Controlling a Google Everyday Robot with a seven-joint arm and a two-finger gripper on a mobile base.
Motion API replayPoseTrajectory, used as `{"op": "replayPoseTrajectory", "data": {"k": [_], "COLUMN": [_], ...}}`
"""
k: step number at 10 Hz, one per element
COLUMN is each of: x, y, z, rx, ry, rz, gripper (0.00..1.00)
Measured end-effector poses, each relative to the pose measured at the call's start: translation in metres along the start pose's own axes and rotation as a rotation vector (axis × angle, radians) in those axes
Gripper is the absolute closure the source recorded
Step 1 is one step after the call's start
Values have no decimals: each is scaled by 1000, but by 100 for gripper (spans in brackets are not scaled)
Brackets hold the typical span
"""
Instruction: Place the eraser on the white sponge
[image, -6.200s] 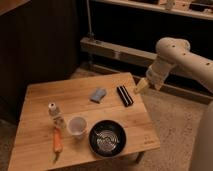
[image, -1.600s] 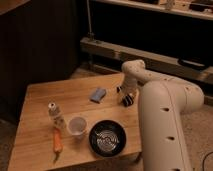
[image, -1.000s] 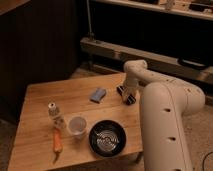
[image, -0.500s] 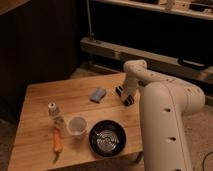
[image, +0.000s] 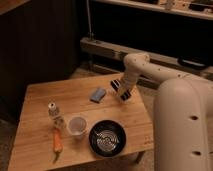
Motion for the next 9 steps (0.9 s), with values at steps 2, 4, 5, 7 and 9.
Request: {"op": "replayPoseTrajectory", "data": {"k": [2, 4, 5, 7, 9], "x": [-9, -14, -15, -16, -15], "y": [20, 53, 62, 95, 103], "z": [-43, -86, -97, -107, -107], "rx": [-28, -74, -90, -152, -168], "ry": [-50, -88, -94, -103, -102], "rz": [-51, -117, -137, -211, -230], "gripper": [100, 100, 100, 100, 100]}}
